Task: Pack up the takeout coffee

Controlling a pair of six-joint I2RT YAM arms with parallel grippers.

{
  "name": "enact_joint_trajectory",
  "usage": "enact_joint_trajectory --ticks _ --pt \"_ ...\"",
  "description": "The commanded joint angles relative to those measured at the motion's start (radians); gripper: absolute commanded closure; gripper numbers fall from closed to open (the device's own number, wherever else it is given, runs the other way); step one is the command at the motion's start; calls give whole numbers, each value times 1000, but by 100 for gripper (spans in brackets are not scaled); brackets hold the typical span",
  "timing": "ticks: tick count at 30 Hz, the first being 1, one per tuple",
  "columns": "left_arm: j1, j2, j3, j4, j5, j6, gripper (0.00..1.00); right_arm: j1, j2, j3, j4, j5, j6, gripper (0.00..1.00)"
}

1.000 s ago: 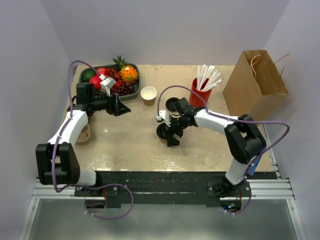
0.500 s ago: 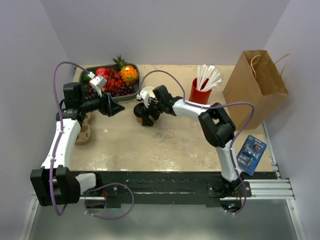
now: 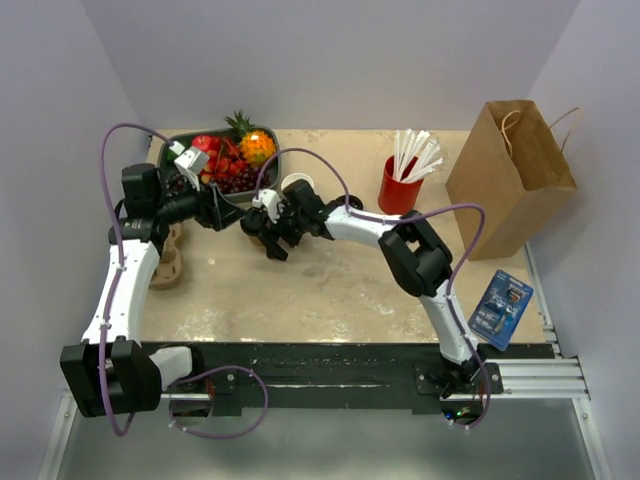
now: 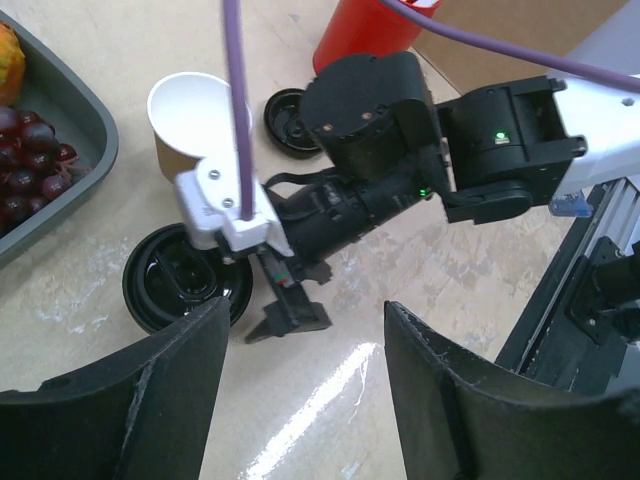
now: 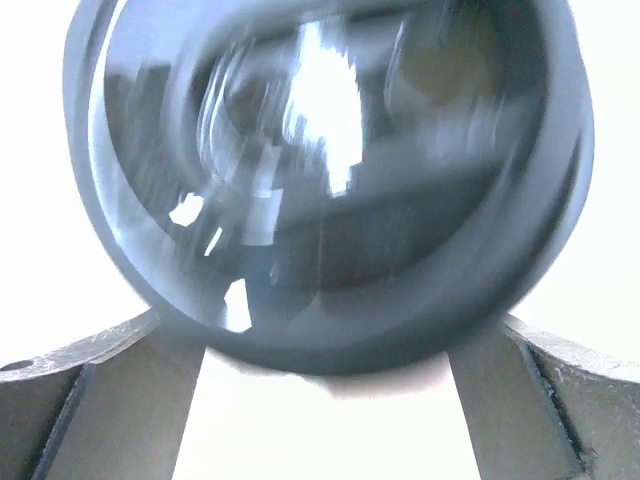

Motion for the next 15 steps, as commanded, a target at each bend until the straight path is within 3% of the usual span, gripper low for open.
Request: enact_joint_trajectory --ticks 1,7,10,15 --pt "11 -34 40 91 -8 -74 32 -10 -171 -116 -53 35 3 1" --pt "8 -42 17 184 -22 -152 31 -13 -440 -265 -191 -2 -74 1" --pt "-1 -24 9 218 13 -189 30 -19 -613 -290 -326 78 -135 1" --pt "-159 22 37 183 -16 -64 32 -160 -797 -276 -509 173 -90 1"
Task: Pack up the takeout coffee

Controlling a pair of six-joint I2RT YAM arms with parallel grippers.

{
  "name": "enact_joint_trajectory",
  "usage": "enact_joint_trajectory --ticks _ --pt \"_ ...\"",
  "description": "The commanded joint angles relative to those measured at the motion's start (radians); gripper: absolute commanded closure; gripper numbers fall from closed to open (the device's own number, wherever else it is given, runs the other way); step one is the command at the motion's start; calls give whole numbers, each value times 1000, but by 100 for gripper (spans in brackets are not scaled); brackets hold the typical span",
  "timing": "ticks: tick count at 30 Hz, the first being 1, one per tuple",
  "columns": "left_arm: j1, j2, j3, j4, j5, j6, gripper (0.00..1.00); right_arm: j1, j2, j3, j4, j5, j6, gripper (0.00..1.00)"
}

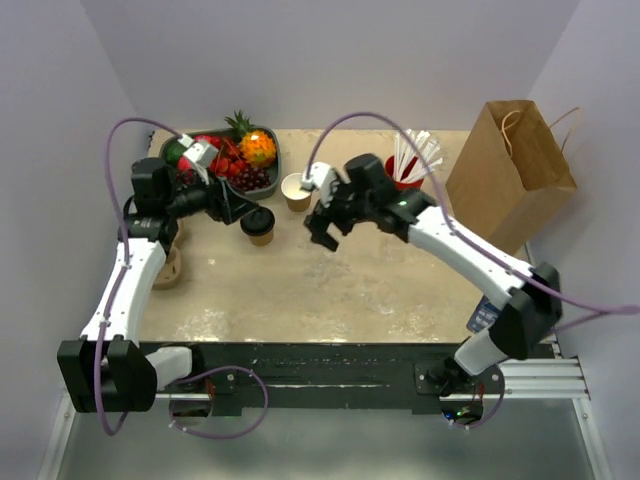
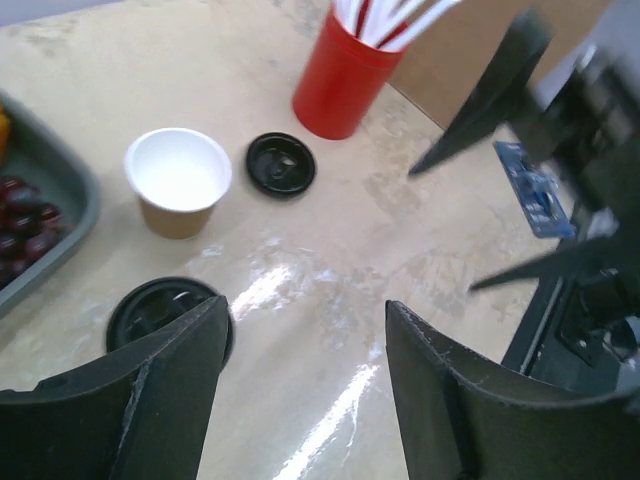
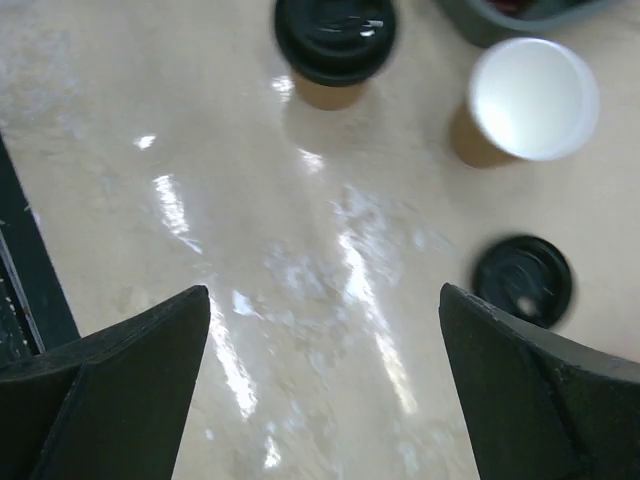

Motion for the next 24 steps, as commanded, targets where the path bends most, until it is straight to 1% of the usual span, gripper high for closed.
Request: enact_joint_trajectory --ticks 1,2,3,4,5,6,7,8,9,10,11,12,13,14,15,16,17,18,19,20,21,22,23,24 --pt "-146 30 41 7 -38 85 32 -198 -145 17 -178 107 29 1" --pt "-195 41 51 6 -52 97 32 -235 -164 15 -182 123 52 2" --pt "-212 49 59 6 -65 102 32 -272 -178 15 -182 120 56 3" --pt "-223 58 70 -12 -95 102 33 -345 -200 18 -182 85 61 5" --pt "-234 79 102 -30 -101 108 33 -372 -208 29 -182 69 70 7" --pt "-236 92 122 -56 -106 164 33 -396 -211 35 -185 57 70 9" --pt "-236 115 149 -137 -149 201 35 -421 -208 43 -193 34 64 10" --pt "-236 124 218 -189 -192 244 35 -424 -204 63 -213 19 43 13" --pt "-236 132 260 -251 -303 336 35 -427 -193 74 -225 2 37 15" --pt "-233 141 300 -368 -366 382 36 -429 -187 81 -234 -33 33 16" --pt "-222 141 356 -421 -429 427 36 -429 -185 80 -227 -53 33 18" --pt "-208 136 378 -469 -531 514 37 -427 -188 71 -210 -67 38 19" --pt "-193 121 393 -551 -569 553 38 -427 -190 66 -195 -69 58 19" --pt "-156 113 409 -582 -607 583 38 -427 -190 63 -166 -64 70 19" --pt "-136 107 415 -610 -682 626 39 -427 -187 70 -159 -63 82 19" --pt "-112 109 421 -673 -700 649 40 -429 -181 78 -158 -63 104 19" --pt "-43 115 433 -710 -694 686 41 -427 -178 80 -146 -73 116 19" --pt "-9 121 435 -743 -683 784 41 -427 -181 71 -130 -86 125 19" --pt "43 132 426 -800 -690 832 42 -426 -184 57 -109 -95 150 19" --pt "66 141 424 -834 -698 878 42 -427 -182 32 -74 -116 161 19" --pt "89 156 426 -878 -697 972 42 -427 -167 25 -69 -130 165 19" --pt "111 191 432 -967 -700 1013 42 -427 -155 25 -73 -141 173 19" --pt "150 211 427 -990 -719 1030 42 -427 -139 31 -89 -152 179 19" --pt "163 237 423 -1007 -794 1018 43 -427 -120 37 -96 -155 181 19"
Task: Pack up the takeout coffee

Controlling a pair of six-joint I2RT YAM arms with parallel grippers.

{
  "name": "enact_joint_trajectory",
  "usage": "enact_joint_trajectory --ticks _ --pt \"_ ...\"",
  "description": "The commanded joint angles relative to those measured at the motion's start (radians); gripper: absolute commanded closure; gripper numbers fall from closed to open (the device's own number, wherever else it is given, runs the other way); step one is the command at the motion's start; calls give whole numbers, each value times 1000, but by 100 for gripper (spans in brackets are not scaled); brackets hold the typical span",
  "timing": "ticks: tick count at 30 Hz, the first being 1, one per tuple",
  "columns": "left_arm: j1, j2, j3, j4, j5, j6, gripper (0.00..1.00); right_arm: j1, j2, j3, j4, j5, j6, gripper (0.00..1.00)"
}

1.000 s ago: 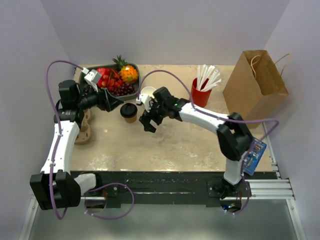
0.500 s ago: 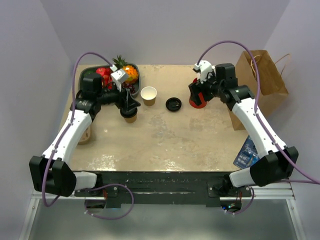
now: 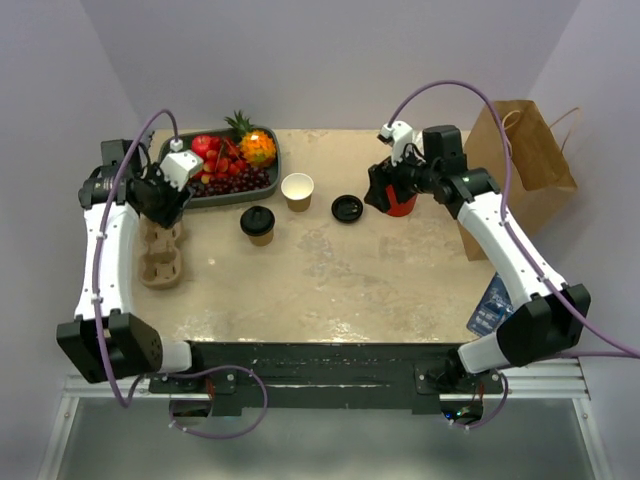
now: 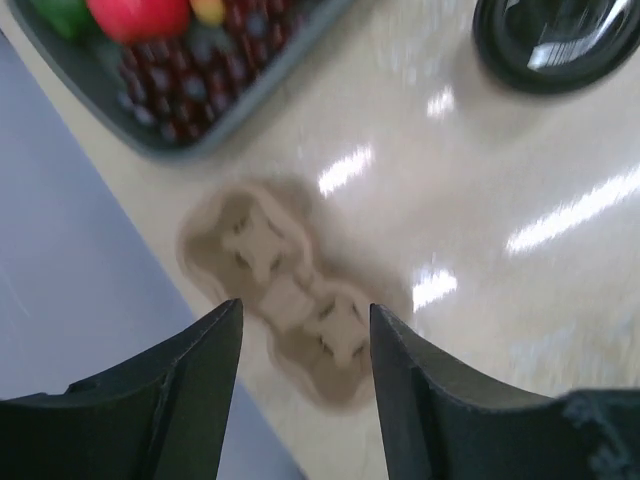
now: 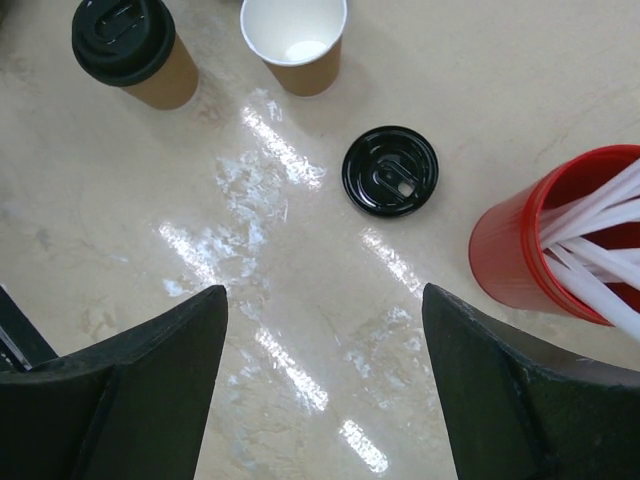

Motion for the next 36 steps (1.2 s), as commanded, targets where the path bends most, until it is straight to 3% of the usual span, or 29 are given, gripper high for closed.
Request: enact_joint_trajectory --ticks 1,4,8,10,21,36 --pt "95 131 11 -250 -182 153 45 -2 56 17 29 -66 51 19" --pt "134 202 46 -210 -201 -66 45 -2 72 40 11 -69 44 19" --pt "143 183 4 -101 -181 -405 43 0 81 23 18 -83 71 19" --pt "143 182 -48 -63 -183 -453 43 0 80 9 28 -98 85 19" --pt "143 305 5 -12 -316 -435 44 -2 80 -21 46 -88 94 19" --pt "143 406 13 31 -333 -424 41 -3 135 23 25 -95 88 18"
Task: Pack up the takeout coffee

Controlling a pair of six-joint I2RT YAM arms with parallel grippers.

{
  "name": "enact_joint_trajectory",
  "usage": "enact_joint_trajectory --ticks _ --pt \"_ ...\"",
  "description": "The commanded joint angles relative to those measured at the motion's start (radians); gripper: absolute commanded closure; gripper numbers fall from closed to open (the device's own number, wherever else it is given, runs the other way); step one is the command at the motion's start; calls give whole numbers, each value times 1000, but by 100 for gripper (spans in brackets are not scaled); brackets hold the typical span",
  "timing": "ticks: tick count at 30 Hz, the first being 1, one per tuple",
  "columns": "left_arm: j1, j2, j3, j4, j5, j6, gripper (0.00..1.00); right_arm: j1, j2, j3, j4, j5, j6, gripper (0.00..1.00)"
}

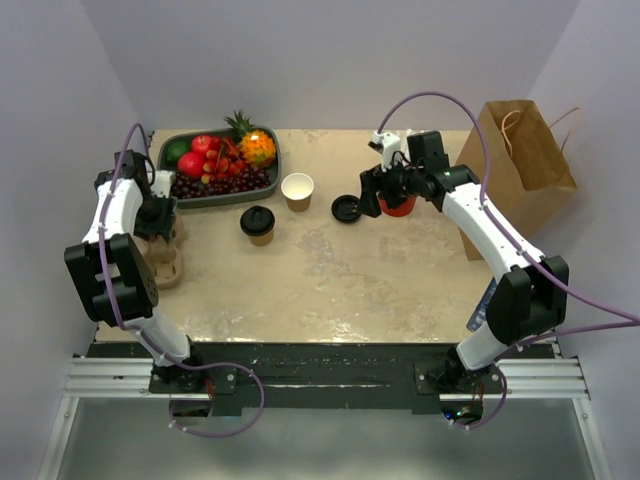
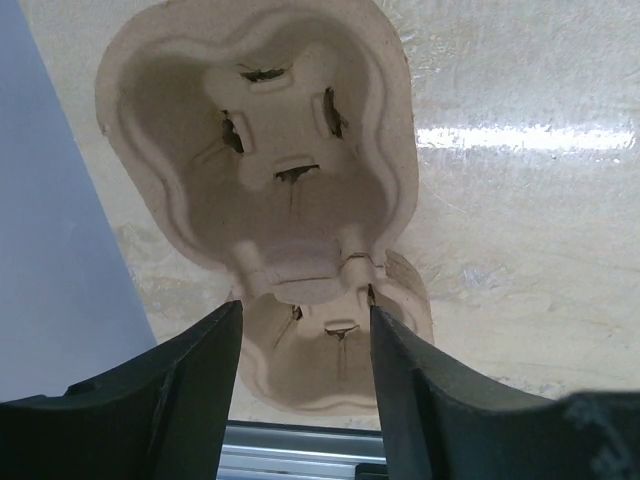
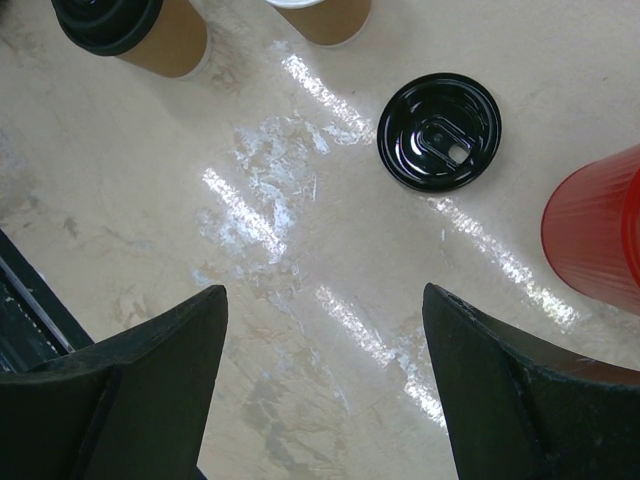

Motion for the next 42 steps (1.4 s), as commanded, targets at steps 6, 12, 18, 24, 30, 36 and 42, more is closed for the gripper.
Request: enact_joint_trajectory --ticks 6,12,18,24,30,36,42 --pt "2 68 64 22 -16 -7 44 -2 -3 28 14 -20 0 18" --pt "2 86 72 22 -30 -6 45 -3 -11 19 13 -16 -5 18" --pt "2 85 52 23 -51 -10 45 -3 -5 19 17 -16 -5 18" --pt "2 92 49 23 -51 -17 46 -2 -2 30 13 -17 -8 18" --pt "2 89 23 20 -42 -26 45 -2 -3 19 14 -19 -8 17" --pt "7 91 9 20 -33 -32 46 -2 0 22 19 -19 -8 17" --pt "14 91 1 22 -28 -37 46 -3 3 24 20 -20 -8 17"
